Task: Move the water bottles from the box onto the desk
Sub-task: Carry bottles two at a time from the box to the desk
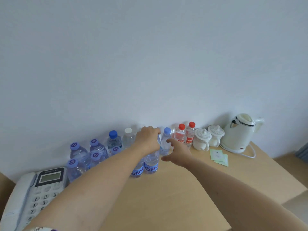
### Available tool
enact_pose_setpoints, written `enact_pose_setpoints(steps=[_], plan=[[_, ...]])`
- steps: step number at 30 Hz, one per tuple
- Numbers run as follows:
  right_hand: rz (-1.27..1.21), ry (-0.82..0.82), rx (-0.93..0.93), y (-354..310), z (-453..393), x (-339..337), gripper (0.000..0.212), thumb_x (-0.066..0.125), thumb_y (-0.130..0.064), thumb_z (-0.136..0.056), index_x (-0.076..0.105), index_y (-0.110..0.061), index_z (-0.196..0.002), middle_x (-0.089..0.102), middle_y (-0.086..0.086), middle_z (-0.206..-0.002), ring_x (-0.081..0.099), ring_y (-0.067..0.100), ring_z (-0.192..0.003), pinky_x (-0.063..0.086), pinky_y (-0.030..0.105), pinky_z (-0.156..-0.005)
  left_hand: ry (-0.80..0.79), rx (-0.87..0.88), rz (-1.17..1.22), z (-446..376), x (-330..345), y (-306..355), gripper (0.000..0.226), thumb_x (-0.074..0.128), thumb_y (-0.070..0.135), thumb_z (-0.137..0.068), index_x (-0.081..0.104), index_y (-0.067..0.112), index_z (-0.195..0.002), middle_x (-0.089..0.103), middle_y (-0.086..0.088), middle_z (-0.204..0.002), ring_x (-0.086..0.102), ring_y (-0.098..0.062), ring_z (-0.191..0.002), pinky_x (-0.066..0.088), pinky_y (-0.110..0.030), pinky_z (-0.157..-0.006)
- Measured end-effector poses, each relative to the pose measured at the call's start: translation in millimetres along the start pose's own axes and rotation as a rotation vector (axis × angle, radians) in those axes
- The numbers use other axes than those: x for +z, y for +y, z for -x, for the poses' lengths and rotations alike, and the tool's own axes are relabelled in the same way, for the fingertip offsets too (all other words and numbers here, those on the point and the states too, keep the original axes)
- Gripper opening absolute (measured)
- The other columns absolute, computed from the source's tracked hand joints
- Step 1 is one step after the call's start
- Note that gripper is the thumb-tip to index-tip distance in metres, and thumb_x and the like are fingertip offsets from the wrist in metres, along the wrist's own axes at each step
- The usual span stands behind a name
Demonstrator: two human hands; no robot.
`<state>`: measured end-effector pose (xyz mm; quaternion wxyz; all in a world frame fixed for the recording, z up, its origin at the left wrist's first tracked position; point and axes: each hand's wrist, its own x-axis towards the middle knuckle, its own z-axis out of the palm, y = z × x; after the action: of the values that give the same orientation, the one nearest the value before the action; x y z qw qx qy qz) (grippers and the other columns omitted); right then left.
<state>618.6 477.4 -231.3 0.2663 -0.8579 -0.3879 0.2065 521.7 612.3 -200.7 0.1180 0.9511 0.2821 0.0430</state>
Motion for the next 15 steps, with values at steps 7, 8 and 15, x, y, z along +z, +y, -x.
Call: enact_pose_setpoints(steps=[7, 8, 15], plan=[[-0.011, 0.161, 0.185, 59.4, 42.8, -49.1, 0.087, 0.088, -0.034, -0.072, 0.045, -0.028, -0.147, 0.056, 0.0, -0.139, 0.057, 0.022, -0.119, 0.05, 0.036, -0.091, -0.035, 0.25, -0.068, -10.8, 21.0, 93.0, 0.039, 0.066, 0.027, -0.085, 0.06, 0.019, -0.123, 0.06, -0.007, -0.122, 0.053, -0.031, -0.116, 0.049, -0.04, -0.084], [-0.001, 0.183, 0.217, 70.3, 51.0, -58.4, 0.088, 0.088, -0.036, -0.072, 0.044, -0.028, -0.148, 0.056, 0.001, -0.14, 0.057, 0.023, -0.121, 0.049, 0.035, -0.092, -0.047, 0.281, -0.07, -11.5, 23.4, 109.1, 0.038, 0.066, 0.027, -0.085, 0.06, 0.019, -0.122, 0.061, -0.007, -0.123, 0.055, -0.031, -0.115, 0.05, -0.04, -0.083], [0.035, 0.355, 0.386, 161.3, 129.4, -127.0, 0.087, 0.084, -0.037, -0.075, 0.04, -0.029, -0.15, 0.05, -0.003, -0.147, 0.045, 0.02, -0.135, 0.041, 0.03, -0.087, -0.129, 0.495, -0.135, -3.1, 44.4, 238.0, 0.052, 0.07, 0.036, -0.084, 0.057, 0.023, -0.133, 0.057, -0.006, -0.128, 0.051, -0.031, -0.122, 0.05, -0.043, -0.093]])
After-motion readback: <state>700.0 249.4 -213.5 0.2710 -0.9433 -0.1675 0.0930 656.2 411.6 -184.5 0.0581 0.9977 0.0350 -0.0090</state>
